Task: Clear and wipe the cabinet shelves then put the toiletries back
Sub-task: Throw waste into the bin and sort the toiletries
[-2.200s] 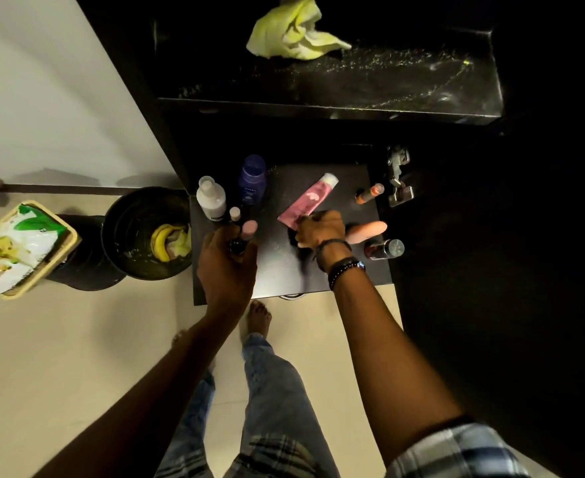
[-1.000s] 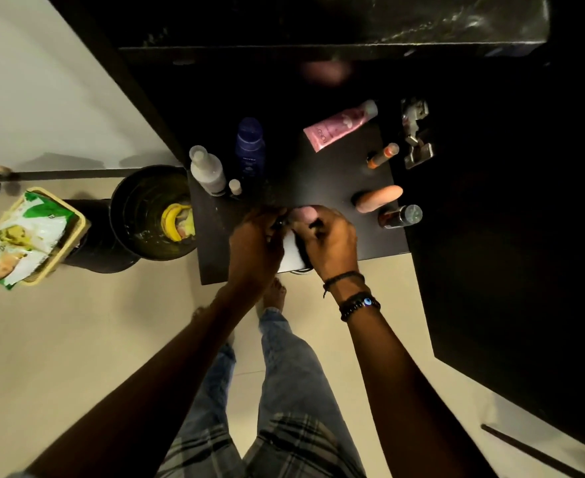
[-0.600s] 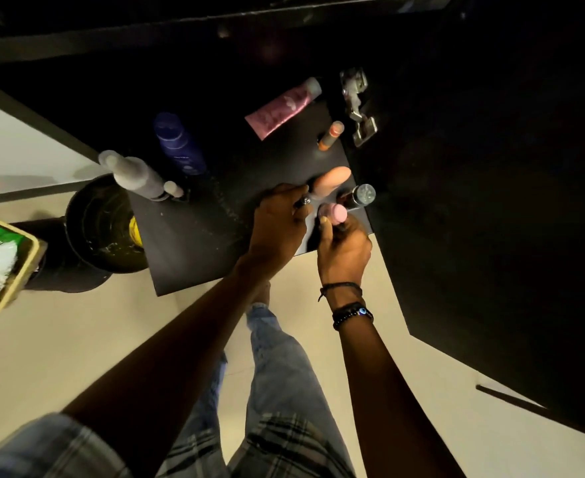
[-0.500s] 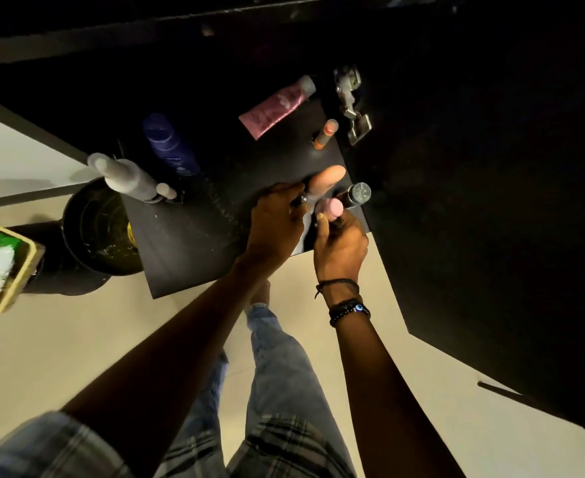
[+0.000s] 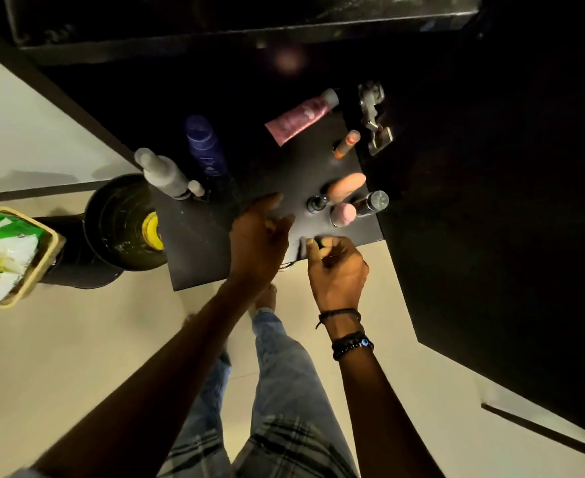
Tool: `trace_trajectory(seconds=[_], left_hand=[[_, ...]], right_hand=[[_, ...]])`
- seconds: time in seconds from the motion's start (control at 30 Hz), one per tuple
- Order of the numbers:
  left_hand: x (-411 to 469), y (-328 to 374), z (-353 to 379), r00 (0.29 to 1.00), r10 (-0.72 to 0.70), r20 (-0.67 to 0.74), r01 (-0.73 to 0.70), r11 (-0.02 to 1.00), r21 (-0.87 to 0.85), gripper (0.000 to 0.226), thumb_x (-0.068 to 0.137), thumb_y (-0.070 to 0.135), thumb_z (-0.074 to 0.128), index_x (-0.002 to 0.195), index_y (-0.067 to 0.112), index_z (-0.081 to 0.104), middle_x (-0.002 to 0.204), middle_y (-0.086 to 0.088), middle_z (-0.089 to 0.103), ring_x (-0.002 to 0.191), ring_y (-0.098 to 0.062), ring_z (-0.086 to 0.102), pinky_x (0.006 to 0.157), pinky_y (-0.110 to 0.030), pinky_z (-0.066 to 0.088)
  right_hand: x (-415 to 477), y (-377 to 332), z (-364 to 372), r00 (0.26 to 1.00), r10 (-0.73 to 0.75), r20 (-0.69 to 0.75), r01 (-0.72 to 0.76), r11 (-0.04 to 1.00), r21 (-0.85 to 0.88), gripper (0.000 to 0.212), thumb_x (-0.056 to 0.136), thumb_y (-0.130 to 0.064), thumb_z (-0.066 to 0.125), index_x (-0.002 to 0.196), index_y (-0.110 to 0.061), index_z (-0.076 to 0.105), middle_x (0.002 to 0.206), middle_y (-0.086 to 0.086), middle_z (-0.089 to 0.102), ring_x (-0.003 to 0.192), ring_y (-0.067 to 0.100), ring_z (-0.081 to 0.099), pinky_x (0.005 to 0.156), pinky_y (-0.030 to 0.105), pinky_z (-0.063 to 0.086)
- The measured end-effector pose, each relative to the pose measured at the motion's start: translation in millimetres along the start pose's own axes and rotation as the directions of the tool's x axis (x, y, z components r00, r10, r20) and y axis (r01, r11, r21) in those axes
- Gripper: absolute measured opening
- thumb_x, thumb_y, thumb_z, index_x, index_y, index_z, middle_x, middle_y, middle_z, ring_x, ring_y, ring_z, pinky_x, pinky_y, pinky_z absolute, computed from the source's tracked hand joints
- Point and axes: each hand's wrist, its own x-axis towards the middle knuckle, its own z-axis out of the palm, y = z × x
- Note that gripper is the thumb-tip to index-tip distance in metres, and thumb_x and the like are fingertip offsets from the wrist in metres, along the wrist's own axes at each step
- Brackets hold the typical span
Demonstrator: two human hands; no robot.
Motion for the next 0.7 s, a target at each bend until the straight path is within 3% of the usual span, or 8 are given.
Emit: trace_trajectory(seconds=[0.1,0.23,0.37,0.5,0.53,0.57,0.63,0.7], left_hand=[[-13,5,-38,0.995,-0.036,-0.094,0.036,0.999,-0.001,0.03,0.087,0.018,0.064,0.117,0.013,0.06,0.098,-0.006,0.069,0.084,-0.012,0.065,0.079,-0.029,0.055],[-18,15,-85,0.965,0.067,-0.252,-0.043,0.994,0.099,0.031,0.086,0.018,0.064,0.116,0.014,0.058,0.113,-0.006,0.059,0.09,-0.011,0.056,0.075,-0.007,0.041],[-4,14,-116,0.906,0.183,-0.381,-0.047,0.94,0.339,0.04,0.086,0.028,0.063,0.123,0.015,0.055,0.126,-0.014,0.048,0.114,-0.028,0.044,0.085,-0.026,0.04],[11,15,-132,0.908,0.231,-0.348,-0.065,0.901,0.428,0.046,0.088,0.026,0.058,0.132,0.017,0.049,0.137,-0.013,0.045,0.121,-0.029,0.042,0.092,-0.032,0.041],[15,15,-134,0.92,0.229,-0.318,-0.074,0.898,0.433,0.048,0.089,0.022,0.059,0.135,0.017,0.046,0.139,-0.012,0.044,0.121,-0.029,0.045,0.093,-0.035,0.045],[19,16,-136,0.93,0.227,-0.288,-0.082,0.895,0.439,0.05,0.089,0.018,0.06,0.137,0.017,0.045,0.139,-0.011,0.044,0.119,-0.03,0.049,0.093,-0.039,0.048],[25,18,-138,0.947,0.213,-0.242,-0.081,0.884,0.46,0.05,0.088,0.012,0.062,0.136,0.016,0.046,0.137,-0.013,0.048,0.113,-0.031,0.055,0.09,-0.042,0.051],[30,22,-139,0.955,0.211,-0.21,-0.09,0.877,0.473,0.043,0.086,0.004,0.062,0.127,0.011,0.054,0.124,-0.017,0.058,0.103,-0.034,0.06,0.085,-0.042,0.052]], right_hand=[[-9,-27,14,0.996,-0.07,0.059,0.066,0.995,0.071,0.015,0.08,-0.03,0.072,0.084,-0.017,0.066,0.072,0.002,0.067,0.068,0.017,0.063,0.069,0.032,0.054],[-4,-75,34,0.971,-0.184,0.151,0.158,0.972,0.172,0.026,0.081,-0.023,0.074,0.103,-0.012,0.065,0.086,0.002,0.068,0.065,0.003,0.059,0.06,0.003,0.046],[8,-116,53,0.886,-0.389,0.251,0.334,0.913,0.235,0.042,0.083,-0.02,0.072,0.12,-0.009,0.057,0.108,0.004,0.063,0.081,0.01,0.061,0.068,0.007,0.05],[26,-150,67,0.822,-0.505,0.264,0.445,0.858,0.257,0.056,0.079,-0.01,0.072,0.13,-0.006,0.051,0.129,0.012,0.053,0.111,0.023,0.057,0.089,0.031,0.054],[31,-155,69,0.795,-0.539,0.279,0.488,0.841,0.235,0.057,0.078,-0.009,0.072,0.131,-0.007,0.052,0.131,0.012,0.051,0.116,0.023,0.055,0.093,0.028,0.052],[35,-160,70,0.768,-0.567,0.298,0.527,0.823,0.211,0.056,0.078,-0.007,0.073,0.131,-0.007,0.053,0.131,0.012,0.051,0.118,0.02,0.053,0.095,0.017,0.048],[42,-166,69,0.724,-0.599,0.343,0.58,0.797,0.168,0.05,0.079,-0.004,0.071,0.127,-0.008,0.057,0.128,0.012,0.057,0.11,0.008,0.053,0.087,-0.002,0.038],[43,-169,66,0.702,-0.595,0.39,0.598,0.791,0.129,0.044,0.081,-0.003,0.069,0.124,-0.007,0.061,0.122,0.009,0.063,0.104,0.006,0.057,0.084,0.0,0.041]])
